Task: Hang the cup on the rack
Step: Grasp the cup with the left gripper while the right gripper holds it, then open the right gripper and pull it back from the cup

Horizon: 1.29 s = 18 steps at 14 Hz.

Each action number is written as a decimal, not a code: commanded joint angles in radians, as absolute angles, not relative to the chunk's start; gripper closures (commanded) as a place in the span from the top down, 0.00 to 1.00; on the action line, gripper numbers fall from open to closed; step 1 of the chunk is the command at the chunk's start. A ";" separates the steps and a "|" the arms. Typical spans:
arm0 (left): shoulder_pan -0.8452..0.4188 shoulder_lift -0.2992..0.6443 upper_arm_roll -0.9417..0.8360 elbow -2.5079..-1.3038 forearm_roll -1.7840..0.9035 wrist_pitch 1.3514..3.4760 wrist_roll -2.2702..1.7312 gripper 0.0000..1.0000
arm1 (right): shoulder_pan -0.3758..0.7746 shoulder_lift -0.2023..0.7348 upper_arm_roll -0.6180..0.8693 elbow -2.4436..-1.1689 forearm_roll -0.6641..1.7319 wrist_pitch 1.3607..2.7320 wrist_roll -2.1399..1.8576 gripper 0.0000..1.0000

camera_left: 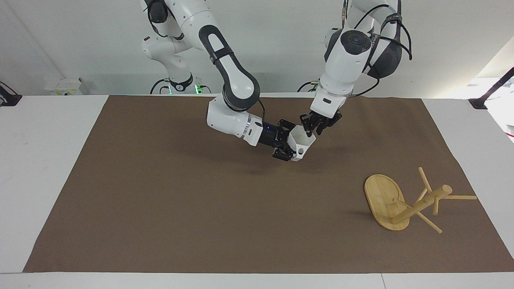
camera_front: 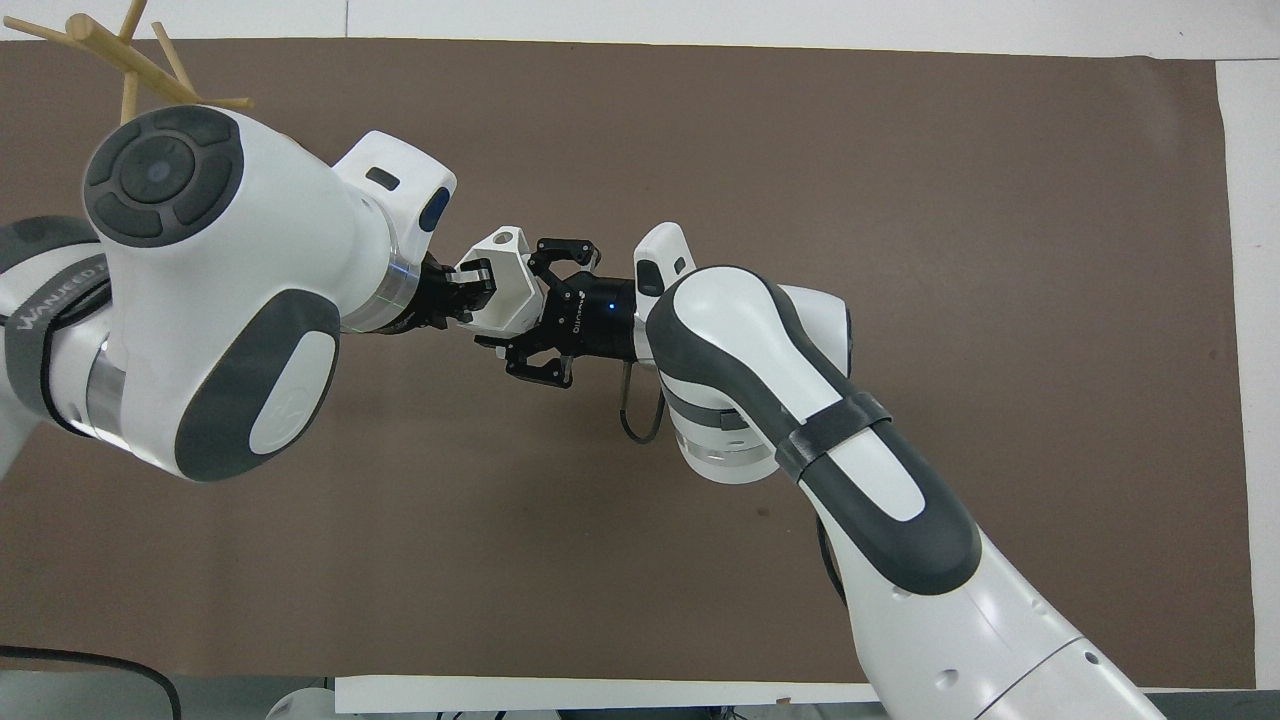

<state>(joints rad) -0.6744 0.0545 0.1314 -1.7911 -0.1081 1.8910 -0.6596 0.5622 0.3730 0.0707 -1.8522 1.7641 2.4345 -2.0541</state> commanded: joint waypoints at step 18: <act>-0.511 -0.028 0.147 -2.219 -0.106 2.780 -0.672 0.00 | 0.272 0.186 0.066 -2.111 1.306 2.395 -2.028 1.00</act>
